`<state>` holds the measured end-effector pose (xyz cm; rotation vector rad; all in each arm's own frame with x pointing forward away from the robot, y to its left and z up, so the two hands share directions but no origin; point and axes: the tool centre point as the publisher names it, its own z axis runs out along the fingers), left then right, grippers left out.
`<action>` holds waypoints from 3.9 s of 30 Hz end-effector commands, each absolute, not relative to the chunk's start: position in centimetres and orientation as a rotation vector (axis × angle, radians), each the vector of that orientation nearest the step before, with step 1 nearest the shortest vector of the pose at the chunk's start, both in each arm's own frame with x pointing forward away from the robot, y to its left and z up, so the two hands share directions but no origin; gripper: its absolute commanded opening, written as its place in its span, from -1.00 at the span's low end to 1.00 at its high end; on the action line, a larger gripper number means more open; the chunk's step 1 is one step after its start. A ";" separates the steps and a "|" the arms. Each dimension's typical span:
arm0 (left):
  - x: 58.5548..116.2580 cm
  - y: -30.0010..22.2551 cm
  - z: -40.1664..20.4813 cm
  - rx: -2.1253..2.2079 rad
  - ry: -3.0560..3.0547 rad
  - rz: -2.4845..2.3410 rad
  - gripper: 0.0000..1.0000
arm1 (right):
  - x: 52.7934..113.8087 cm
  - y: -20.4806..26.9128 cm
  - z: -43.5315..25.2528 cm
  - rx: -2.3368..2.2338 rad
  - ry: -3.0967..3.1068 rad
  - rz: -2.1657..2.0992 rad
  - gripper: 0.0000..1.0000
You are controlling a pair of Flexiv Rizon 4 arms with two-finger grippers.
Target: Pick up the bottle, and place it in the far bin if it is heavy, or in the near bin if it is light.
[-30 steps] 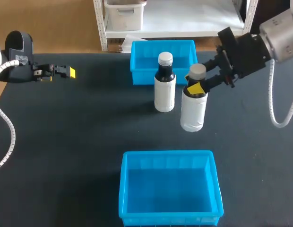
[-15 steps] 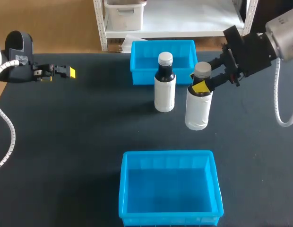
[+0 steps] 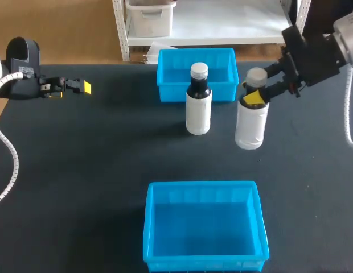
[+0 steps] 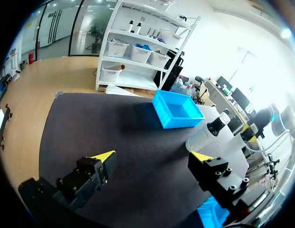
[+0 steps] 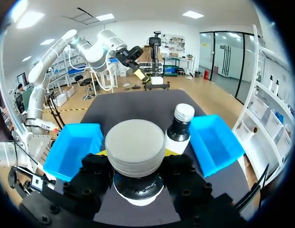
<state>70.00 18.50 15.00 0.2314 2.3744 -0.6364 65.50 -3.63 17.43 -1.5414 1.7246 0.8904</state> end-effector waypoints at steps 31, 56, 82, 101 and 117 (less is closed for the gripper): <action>70.0 18.5 15.0 0.231 2.374 -0.636 1.00 | 79.8 -6.2 23.7 -1.582 1.706 0.731 -1.00; 70.0 18.5 15.0 0.231 2.374 -0.636 1.00 | 87.5 4.7 22.1 -1.631 1.575 0.805 -1.00; 70.0 18.5 15.0 0.231 2.374 -0.636 1.00 | 91.0 11.0 18.4 -1.710 1.512 0.928 -1.00; 70.0 18.5 15.0 0.231 2.374 -0.636 1.00 | 91.6 12.2 14.4 -1.696 1.544 1.053 -1.00; 70.0 18.5 15.0 0.231 2.374 -0.636 1.00 | 92.2 11.8 12.2 -1.690 1.592 1.101 -1.00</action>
